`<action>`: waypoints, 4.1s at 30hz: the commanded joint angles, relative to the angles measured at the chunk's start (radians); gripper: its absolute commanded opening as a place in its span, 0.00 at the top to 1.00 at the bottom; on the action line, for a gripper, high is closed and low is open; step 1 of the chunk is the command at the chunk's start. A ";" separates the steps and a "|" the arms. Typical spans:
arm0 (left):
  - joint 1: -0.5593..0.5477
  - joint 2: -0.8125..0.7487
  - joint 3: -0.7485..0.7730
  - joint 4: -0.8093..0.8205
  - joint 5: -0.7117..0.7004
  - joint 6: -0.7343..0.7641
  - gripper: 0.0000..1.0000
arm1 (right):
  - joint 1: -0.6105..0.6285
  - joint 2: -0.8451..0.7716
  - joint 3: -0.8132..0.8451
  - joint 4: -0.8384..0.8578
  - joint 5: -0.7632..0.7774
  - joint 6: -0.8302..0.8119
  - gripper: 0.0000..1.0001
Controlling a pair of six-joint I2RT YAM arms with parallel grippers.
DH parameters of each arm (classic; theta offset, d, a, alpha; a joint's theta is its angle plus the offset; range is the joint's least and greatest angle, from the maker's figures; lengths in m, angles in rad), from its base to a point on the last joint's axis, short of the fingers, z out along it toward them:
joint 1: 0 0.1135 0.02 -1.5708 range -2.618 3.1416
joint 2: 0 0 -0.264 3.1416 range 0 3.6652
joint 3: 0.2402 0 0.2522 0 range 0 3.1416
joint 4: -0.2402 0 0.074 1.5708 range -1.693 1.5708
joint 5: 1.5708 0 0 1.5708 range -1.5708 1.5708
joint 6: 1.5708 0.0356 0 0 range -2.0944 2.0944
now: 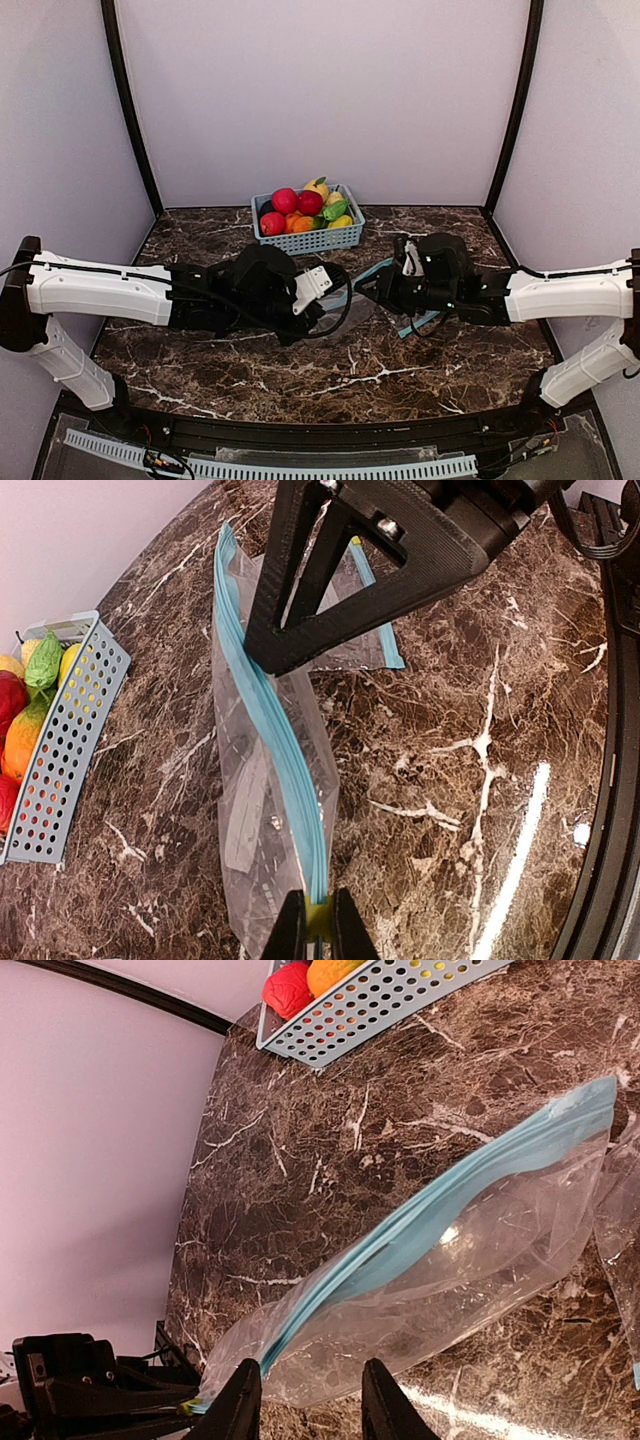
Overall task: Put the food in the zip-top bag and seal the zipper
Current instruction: Pass from the left arm to the right
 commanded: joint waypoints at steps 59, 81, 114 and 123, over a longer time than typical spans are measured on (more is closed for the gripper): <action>-0.004 0.026 0.057 -0.069 0.057 -0.040 0.99 | 0.010 -0.085 -0.167 0.276 -0.057 -0.006 0.61; -0.003 0.025 0.059 -0.069 0.064 -0.040 0.99 | 0.012 -0.012 -0.151 0.285 -0.060 0.009 0.79; -0.003 0.039 0.059 -0.071 0.108 -0.031 0.99 | 0.012 0.058 -0.085 0.257 -0.076 0.001 0.92; 0.010 0.030 0.090 -0.082 0.159 -0.102 0.60 | 0.011 0.027 -0.077 0.246 -0.093 -0.060 1.00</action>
